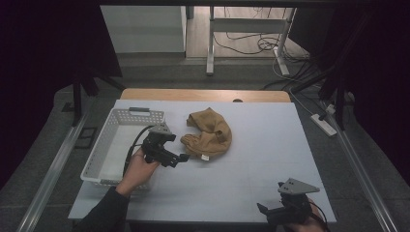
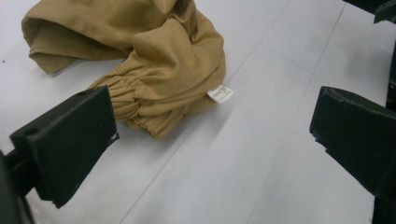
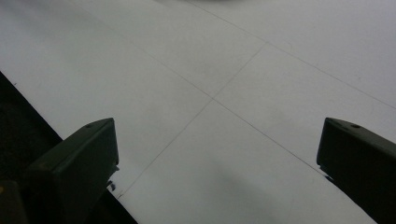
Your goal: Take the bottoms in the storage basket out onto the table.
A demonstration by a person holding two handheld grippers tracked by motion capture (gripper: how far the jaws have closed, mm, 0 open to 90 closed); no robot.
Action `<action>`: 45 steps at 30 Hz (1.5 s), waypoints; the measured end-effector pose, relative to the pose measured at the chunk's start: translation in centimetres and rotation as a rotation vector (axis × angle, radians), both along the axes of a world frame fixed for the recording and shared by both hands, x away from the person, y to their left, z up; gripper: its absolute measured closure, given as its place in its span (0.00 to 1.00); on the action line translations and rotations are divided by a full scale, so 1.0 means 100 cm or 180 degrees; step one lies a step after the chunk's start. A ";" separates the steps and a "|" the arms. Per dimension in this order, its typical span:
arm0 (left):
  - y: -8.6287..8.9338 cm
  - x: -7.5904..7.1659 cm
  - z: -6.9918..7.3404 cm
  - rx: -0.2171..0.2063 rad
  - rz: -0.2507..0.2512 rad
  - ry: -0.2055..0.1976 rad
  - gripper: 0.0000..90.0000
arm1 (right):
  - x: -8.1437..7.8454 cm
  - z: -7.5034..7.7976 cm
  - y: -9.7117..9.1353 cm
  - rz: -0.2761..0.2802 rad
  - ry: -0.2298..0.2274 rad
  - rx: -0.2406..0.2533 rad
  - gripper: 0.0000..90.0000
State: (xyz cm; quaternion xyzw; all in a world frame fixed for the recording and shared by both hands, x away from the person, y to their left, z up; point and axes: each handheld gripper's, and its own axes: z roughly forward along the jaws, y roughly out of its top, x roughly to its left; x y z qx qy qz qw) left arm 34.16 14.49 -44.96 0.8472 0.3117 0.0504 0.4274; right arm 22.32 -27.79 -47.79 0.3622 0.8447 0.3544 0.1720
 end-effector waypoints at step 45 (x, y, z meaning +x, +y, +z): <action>0.038 -0.036 -0.006 -0.0083 0.0194 0.0074 0.00 | 0.000 0.000 0.001 0.0002 0.0006 -0.0019 0.00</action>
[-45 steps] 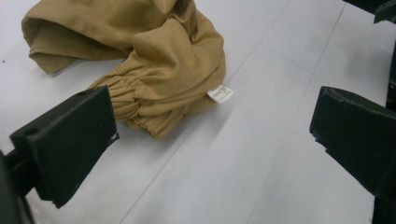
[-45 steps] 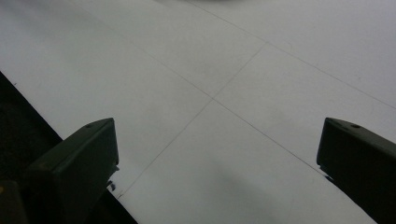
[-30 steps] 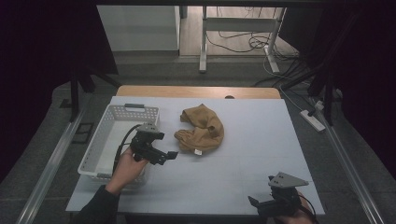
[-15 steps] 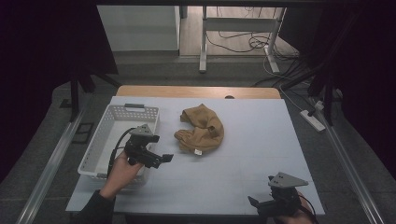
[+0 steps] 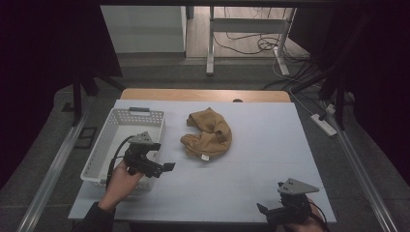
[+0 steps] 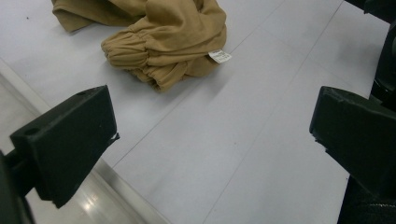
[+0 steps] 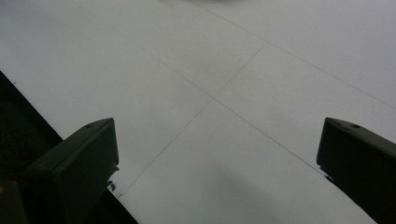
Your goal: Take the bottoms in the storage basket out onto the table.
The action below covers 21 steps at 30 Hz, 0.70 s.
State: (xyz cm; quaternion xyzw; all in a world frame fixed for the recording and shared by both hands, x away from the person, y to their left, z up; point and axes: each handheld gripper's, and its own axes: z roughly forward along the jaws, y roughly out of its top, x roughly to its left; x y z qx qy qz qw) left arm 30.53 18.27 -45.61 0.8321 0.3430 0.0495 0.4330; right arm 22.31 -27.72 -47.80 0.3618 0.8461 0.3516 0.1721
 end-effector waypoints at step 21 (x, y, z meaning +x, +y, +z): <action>0.018 -0.020 -0.005 -0.0047 0.0116 0.0010 0.00 | 0.000 0.000 0.000 -0.0003 0.0008 0.0004 0.00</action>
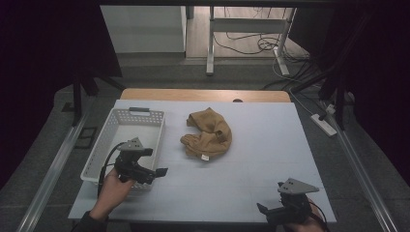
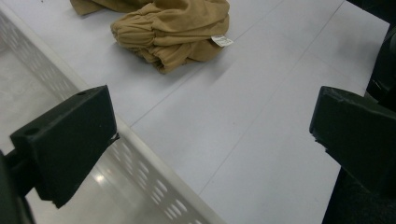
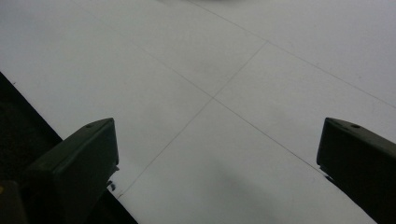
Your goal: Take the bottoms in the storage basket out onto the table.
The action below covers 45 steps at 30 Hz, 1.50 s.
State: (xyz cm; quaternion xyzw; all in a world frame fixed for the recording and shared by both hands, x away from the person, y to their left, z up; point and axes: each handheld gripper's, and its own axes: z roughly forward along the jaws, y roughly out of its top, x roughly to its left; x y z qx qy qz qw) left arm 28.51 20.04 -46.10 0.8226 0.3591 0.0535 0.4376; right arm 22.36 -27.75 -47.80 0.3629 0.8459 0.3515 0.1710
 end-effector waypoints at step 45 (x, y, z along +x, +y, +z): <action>0.050 -0.070 -0.012 -0.0072 0.0387 -0.0031 0.00 | 0.001 0.000 0.000 -0.0066 0.0031 0.0010 0.00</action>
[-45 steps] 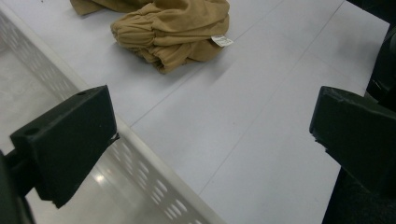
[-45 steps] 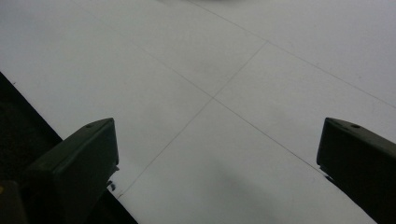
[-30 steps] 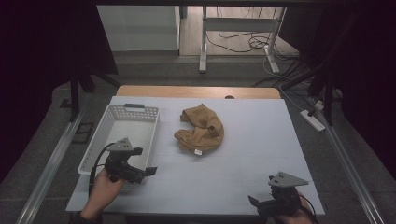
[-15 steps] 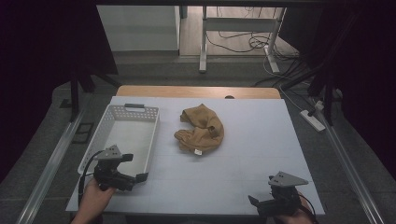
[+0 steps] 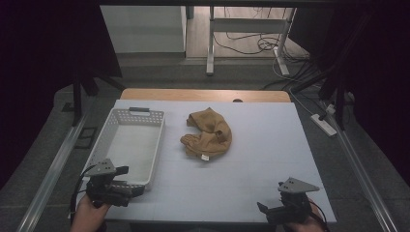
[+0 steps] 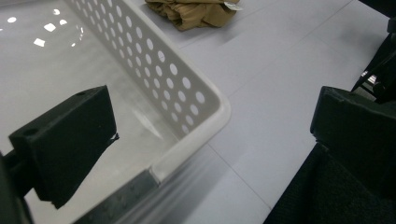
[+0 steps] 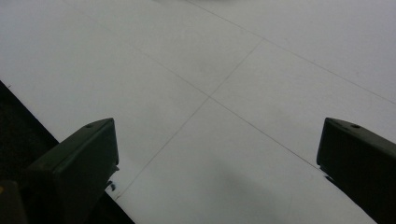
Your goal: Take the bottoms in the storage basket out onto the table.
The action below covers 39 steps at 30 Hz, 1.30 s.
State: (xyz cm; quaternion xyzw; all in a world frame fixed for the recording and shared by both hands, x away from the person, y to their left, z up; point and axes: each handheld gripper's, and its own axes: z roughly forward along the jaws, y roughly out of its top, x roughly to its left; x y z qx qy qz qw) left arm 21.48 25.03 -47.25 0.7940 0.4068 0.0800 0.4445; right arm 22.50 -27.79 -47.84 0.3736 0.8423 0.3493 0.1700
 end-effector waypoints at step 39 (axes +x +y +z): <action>0.037 -0.049 -0.030 0.0218 0.0410 -0.0011 0.00 | 0.000 0.000 0.000 -0.0021 -0.0018 -0.0018 0.00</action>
